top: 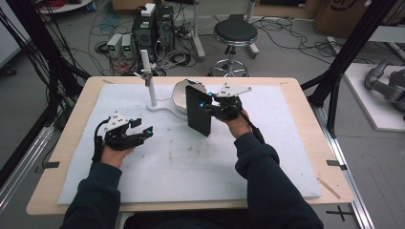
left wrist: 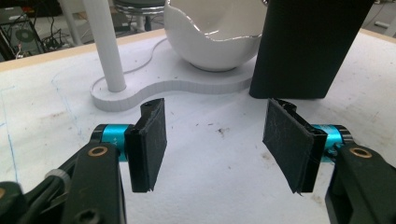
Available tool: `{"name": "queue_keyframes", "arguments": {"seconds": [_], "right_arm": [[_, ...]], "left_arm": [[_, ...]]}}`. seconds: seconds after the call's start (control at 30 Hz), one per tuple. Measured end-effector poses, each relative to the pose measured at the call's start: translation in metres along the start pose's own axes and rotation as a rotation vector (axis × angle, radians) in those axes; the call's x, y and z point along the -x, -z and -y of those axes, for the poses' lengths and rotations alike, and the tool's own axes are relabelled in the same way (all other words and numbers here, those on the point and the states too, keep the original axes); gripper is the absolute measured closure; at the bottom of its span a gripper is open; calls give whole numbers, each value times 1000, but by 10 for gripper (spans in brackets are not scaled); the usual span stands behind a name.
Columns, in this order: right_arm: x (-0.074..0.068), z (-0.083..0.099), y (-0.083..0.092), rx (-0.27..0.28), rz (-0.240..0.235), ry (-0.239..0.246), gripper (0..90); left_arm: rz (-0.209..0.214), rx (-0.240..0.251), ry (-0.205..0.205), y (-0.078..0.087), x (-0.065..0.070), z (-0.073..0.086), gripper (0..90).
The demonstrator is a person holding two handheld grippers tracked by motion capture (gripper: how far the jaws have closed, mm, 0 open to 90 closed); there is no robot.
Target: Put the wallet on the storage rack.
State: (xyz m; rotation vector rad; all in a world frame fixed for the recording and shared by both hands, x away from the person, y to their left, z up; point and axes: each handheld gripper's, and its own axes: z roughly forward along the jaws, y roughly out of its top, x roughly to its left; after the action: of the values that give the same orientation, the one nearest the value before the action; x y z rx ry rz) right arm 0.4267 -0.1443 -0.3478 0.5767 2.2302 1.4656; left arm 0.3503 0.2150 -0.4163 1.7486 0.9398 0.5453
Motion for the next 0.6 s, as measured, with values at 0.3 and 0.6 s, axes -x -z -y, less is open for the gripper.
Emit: {"name": "queue_keyframes", "arguments": {"seconds": [0.3, 0.6], "right_arm": [[4, -23, 6, 15, -142, 104, 762], [20, -62, 18, 121, -187, 159, 763]], "left_arm": [[-34, 11, 45, 12, -14, 7, 394], [-57, 10, 53, 24, -14, 13, 396]]}}
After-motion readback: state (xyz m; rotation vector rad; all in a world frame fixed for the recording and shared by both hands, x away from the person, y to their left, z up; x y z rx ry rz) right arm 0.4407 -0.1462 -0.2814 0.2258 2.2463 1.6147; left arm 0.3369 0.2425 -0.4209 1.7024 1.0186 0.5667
